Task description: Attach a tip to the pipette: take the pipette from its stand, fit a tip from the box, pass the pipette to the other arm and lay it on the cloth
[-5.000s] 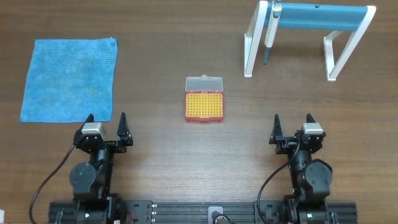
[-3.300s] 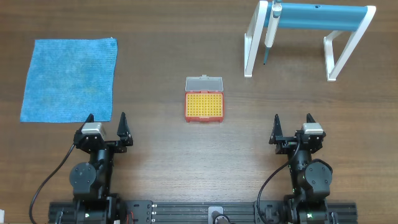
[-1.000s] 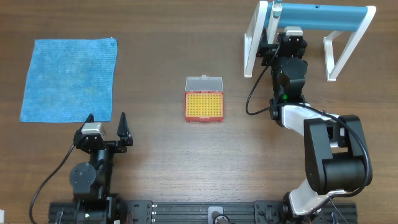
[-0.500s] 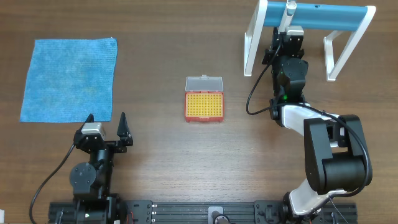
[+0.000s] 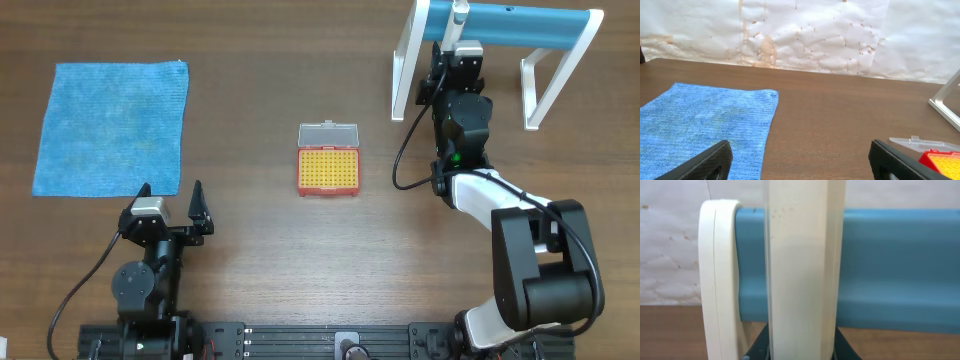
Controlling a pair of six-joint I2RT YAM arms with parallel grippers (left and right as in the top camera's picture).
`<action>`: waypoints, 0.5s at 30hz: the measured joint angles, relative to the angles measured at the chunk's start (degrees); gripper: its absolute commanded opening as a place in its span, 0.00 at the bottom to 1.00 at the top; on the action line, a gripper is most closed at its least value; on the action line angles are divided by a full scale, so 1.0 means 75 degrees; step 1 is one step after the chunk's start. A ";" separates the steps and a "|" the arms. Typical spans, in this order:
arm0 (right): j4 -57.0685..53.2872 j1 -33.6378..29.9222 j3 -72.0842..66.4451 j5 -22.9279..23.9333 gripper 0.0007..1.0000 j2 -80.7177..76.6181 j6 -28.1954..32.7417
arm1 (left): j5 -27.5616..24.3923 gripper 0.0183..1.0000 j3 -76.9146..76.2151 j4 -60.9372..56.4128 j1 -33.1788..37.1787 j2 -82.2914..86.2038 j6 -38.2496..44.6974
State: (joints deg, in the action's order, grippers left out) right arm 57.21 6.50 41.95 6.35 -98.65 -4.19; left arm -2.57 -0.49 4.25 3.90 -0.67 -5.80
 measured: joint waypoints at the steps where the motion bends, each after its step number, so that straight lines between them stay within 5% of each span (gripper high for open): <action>1: -0.0029 0.0000 0.0000 0.0003 0.08 0.0073 0.0000 | 0.0000 0.88 0.0000 -0.0003 0.0000 0.0000 0.0000; 7: 0.0682 0.0554 -0.0694 -0.0131 0.08 0.0297 0.0000 | 0.0000 0.88 0.0000 -0.0003 0.0000 0.0000 0.0000; 11: 0.2279 0.1594 -0.1454 -0.2139 0.08 0.0688 0.0006 | 0.0000 0.88 0.0000 -0.0003 0.0000 0.0000 0.0000; 15: 0.2949 0.2011 -0.1985 -0.3133 0.08 0.0772 0.0006 | 0.0000 0.88 0.0000 -0.0003 0.0000 0.0000 0.0000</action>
State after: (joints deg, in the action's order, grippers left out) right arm 79.33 21.58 27.07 -17.15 -92.86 -4.14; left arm -2.57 -0.49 4.23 3.90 -0.67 -5.80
